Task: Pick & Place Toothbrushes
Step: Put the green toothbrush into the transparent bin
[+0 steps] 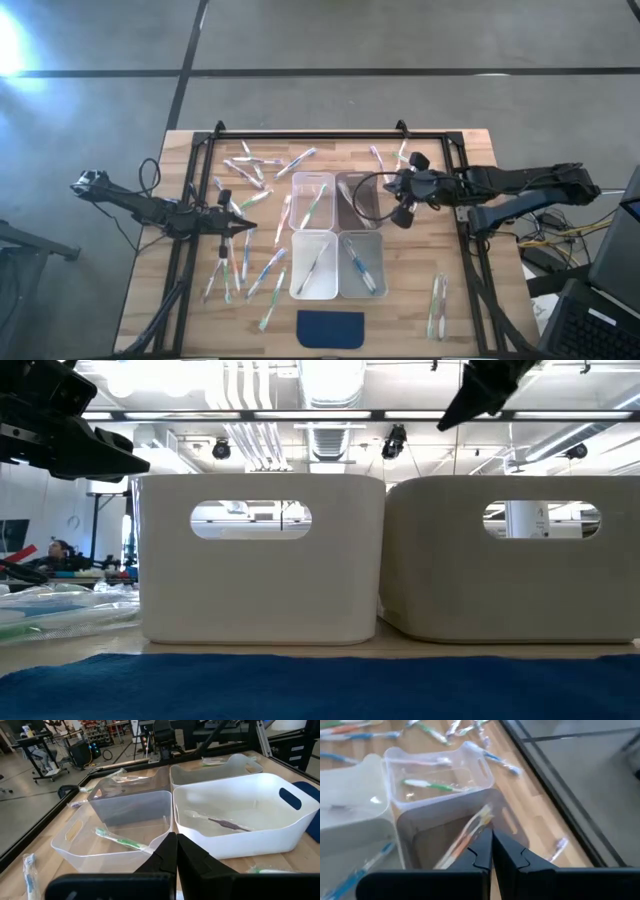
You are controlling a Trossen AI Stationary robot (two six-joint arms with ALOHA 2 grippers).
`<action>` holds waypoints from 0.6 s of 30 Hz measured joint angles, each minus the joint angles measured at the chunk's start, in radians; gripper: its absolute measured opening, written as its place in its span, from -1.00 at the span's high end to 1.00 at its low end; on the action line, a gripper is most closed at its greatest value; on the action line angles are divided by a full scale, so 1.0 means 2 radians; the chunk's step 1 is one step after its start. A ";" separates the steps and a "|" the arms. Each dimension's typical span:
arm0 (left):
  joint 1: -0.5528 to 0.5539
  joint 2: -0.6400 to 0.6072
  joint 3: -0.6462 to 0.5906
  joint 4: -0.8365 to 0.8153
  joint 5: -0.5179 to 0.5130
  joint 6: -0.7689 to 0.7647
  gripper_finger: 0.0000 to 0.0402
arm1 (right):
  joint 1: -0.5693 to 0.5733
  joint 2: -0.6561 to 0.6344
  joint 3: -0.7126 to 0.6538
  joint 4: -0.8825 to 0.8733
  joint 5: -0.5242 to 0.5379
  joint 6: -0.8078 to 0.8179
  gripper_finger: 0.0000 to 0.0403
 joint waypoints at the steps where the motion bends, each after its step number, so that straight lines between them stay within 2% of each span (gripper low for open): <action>1: 0.000 0.000 0.000 0.000 0.000 0.000 0.97 | -0.003 -0.007 -0.008 0.003 -0.010 -0.005 0.96; 5: 0.000 0.000 0.000 0.000 0.000 0.000 0.97 | -0.009 -0.038 -0.042 0.012 -0.038 -0.027 0.96; 11: 0.000 0.000 0.000 0.000 0.000 0.000 0.97 | -0.009 -0.103 -0.091 0.012 -0.051 -0.032 0.96; 18: 0.000 0.000 0.000 0.000 0.000 0.000 0.97 | -0.010 -0.194 -0.129 0.056 -0.111 -0.086 0.96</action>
